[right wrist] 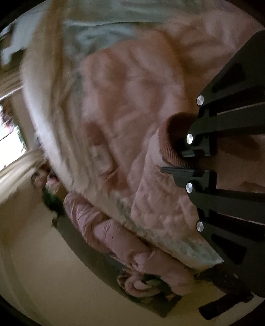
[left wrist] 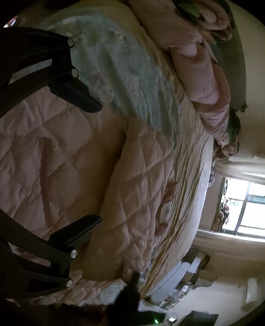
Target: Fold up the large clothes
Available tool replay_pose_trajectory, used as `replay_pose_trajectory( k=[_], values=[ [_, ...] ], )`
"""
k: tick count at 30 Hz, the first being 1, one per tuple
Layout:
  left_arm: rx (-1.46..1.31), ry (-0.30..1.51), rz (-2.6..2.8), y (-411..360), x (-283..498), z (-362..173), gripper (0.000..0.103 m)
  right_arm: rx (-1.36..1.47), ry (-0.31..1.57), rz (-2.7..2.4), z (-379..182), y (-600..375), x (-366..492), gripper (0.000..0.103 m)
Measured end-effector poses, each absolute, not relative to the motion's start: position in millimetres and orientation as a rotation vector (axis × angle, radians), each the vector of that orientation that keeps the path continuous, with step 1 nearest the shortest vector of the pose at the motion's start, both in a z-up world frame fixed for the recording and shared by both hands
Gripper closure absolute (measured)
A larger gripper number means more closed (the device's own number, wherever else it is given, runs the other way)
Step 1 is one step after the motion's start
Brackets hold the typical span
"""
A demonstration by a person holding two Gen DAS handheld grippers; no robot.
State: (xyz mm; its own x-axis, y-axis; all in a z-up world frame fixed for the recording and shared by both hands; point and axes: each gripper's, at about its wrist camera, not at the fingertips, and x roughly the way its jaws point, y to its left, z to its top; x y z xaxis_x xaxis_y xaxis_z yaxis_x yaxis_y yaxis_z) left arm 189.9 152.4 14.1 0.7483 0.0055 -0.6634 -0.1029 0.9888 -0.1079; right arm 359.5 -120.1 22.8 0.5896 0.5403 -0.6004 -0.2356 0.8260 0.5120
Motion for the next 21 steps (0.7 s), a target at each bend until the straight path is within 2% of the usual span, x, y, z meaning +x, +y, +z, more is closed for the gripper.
replay_pose_trajectory(
  k=[5,10,14,21],
  values=[
    [-0.206,0.716,0.054,169.7,191.7,16.4,0.009,0.227,0.690,0.492,86.9,-110.4,368.6,0.097],
    [-0.224,0.707,0.064,177.5,195.2,19.2,0.009,0.162,0.642,0.432,114.2,-120.9,389.1,0.098],
    [-0.238,0.704,0.065,183.2,201.3,22.3,0.009,0.140,0.656,0.372,112.1,-131.0,409.8,0.098],
    [-0.237,0.694,0.060,190.0,213.4,30.9,0.009,0.099,0.728,0.281,76.9,-131.3,431.9,0.098]
  ],
)
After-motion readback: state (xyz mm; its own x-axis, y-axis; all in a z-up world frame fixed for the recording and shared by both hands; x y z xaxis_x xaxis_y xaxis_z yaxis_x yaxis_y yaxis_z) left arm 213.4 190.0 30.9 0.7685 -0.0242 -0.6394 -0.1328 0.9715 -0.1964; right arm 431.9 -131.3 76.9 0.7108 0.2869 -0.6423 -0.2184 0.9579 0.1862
